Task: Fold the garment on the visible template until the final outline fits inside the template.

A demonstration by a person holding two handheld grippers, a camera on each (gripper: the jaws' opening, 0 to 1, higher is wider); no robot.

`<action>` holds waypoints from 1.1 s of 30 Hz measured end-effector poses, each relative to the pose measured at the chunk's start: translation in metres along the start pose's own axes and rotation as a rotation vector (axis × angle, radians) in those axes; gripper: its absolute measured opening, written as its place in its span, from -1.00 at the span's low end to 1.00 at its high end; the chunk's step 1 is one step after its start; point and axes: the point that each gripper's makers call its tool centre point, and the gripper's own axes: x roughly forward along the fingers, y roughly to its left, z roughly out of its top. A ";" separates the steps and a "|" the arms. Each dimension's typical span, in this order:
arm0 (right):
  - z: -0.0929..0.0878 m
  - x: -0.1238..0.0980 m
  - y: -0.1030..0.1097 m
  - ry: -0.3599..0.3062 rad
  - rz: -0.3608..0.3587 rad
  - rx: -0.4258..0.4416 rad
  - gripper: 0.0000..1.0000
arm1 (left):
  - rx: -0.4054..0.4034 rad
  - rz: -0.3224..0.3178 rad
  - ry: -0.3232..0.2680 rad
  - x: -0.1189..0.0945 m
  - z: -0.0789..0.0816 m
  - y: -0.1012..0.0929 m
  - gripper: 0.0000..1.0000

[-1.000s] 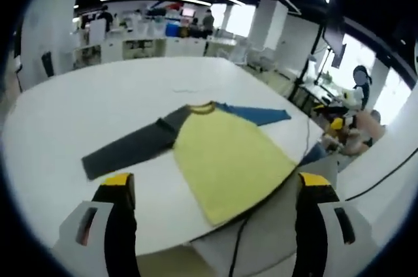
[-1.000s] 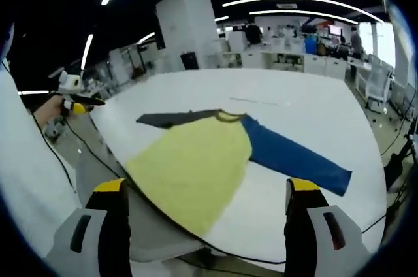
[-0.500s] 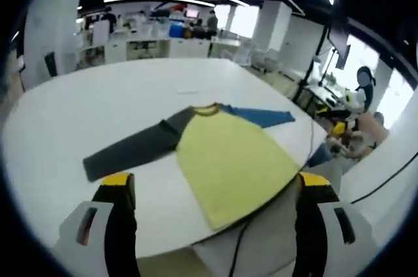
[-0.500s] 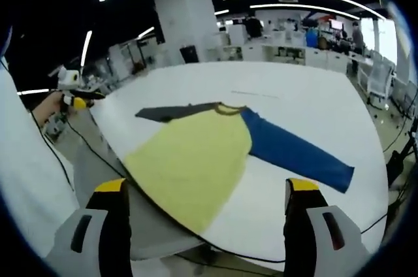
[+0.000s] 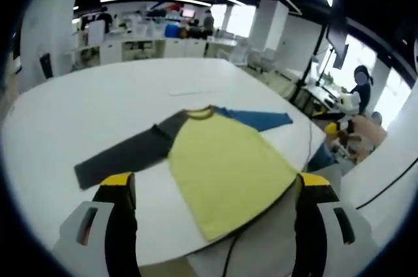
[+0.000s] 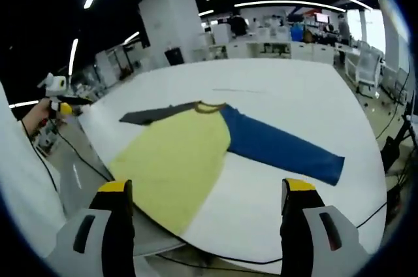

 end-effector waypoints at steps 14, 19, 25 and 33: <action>0.006 0.009 -0.065 -0.127 -0.084 0.169 0.75 | -0.013 0.007 0.014 0.016 0.000 -0.013 0.94; 0.001 0.015 -0.096 -0.114 -0.141 0.185 0.63 | -0.019 0.023 0.021 0.016 -0.002 -0.013 0.94; 0.006 0.019 -0.113 -0.148 -0.152 0.222 0.60 | -0.032 0.041 0.026 0.018 -0.006 -0.012 0.93; -0.009 0.027 -0.136 -0.121 -0.174 0.222 0.52 | -0.036 0.041 0.030 0.025 -0.007 -0.022 0.92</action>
